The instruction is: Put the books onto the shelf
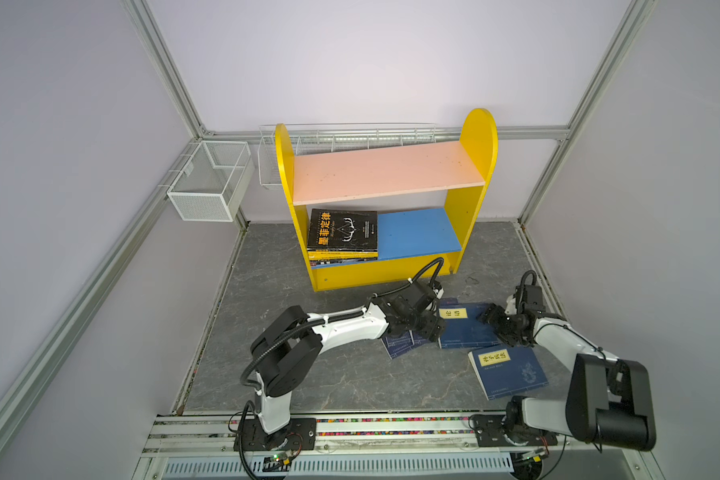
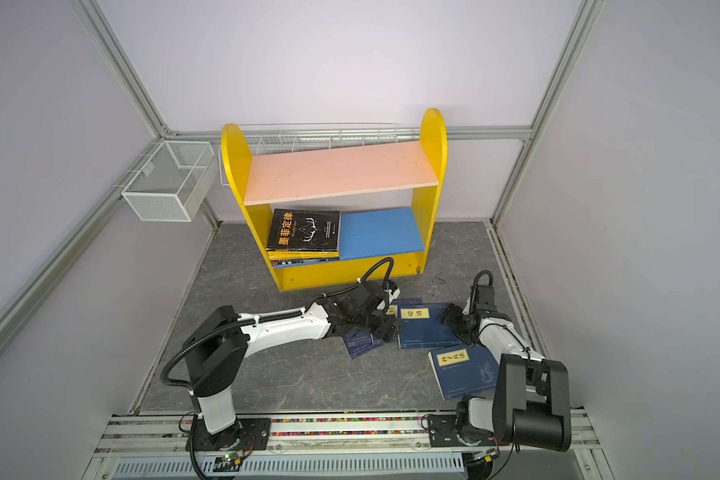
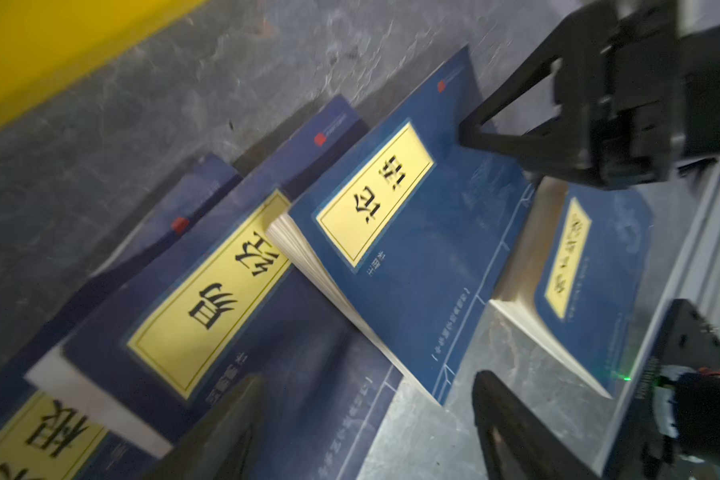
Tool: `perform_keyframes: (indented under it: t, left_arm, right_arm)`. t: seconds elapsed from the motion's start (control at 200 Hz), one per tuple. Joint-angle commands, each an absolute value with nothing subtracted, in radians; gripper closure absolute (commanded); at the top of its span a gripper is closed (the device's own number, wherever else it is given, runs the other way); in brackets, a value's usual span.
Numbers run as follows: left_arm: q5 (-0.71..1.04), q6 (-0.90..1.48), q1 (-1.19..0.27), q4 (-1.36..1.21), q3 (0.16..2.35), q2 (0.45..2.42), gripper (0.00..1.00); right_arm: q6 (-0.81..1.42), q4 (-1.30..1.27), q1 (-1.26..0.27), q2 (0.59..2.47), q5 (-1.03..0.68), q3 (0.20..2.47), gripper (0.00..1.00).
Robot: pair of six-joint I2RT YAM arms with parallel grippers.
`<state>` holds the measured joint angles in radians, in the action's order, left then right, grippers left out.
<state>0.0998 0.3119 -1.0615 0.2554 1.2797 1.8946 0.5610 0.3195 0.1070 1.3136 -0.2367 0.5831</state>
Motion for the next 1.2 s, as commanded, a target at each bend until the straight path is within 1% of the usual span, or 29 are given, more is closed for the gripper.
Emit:
perform_keyframes:
  t: [0.0,0.17,0.305,0.355,0.375,0.43,0.625,0.845,1.14,1.2]
  left_arm:
    - [0.080,0.299,-1.064,0.330,1.298,1.917,0.21]
    - [0.000,0.366,-1.039,0.358,1.243,1.897,0.21]
    - [-0.012,0.408,-1.019,0.320,1.162,1.867,0.21]
    - [-0.019,0.422,-1.014,0.314,1.144,1.860,0.21]
    - [-0.024,0.428,-1.013,0.314,1.139,1.858,0.21]
    - [-0.032,0.435,-1.009,0.312,1.128,1.857,0.22]
    - [-0.066,0.451,-1.007,0.349,1.118,1.852,0.23]
    - [0.017,0.427,-0.999,0.292,1.061,1.792,0.26]
    - [0.133,0.396,-0.974,0.253,1.039,1.747,0.26]
    - [0.139,0.395,-0.969,0.245,1.034,1.736,0.26]
  right_arm:
    - [0.549,0.308,0.033,1.284,-0.338,0.558,0.20]
    - [0.552,0.285,-0.090,1.288,-0.431,0.585,0.21]
    - [0.538,0.290,-0.188,1.307,-0.428,0.620,0.23]
    - [0.541,0.289,-0.199,1.315,-0.423,0.627,0.24]
    - [0.545,0.286,-0.230,1.319,-0.423,0.628,0.24]
    - [0.556,0.276,-0.243,1.327,-0.428,0.628,0.26]
    - [0.553,0.278,-0.248,1.333,-0.459,0.650,0.34]
    - [0.524,0.361,-0.256,1.273,-0.452,0.724,0.52]
    - [0.544,0.366,-0.299,1.250,-0.486,0.778,0.61]
    - [0.551,0.353,-0.317,1.253,-0.488,0.778,0.64]
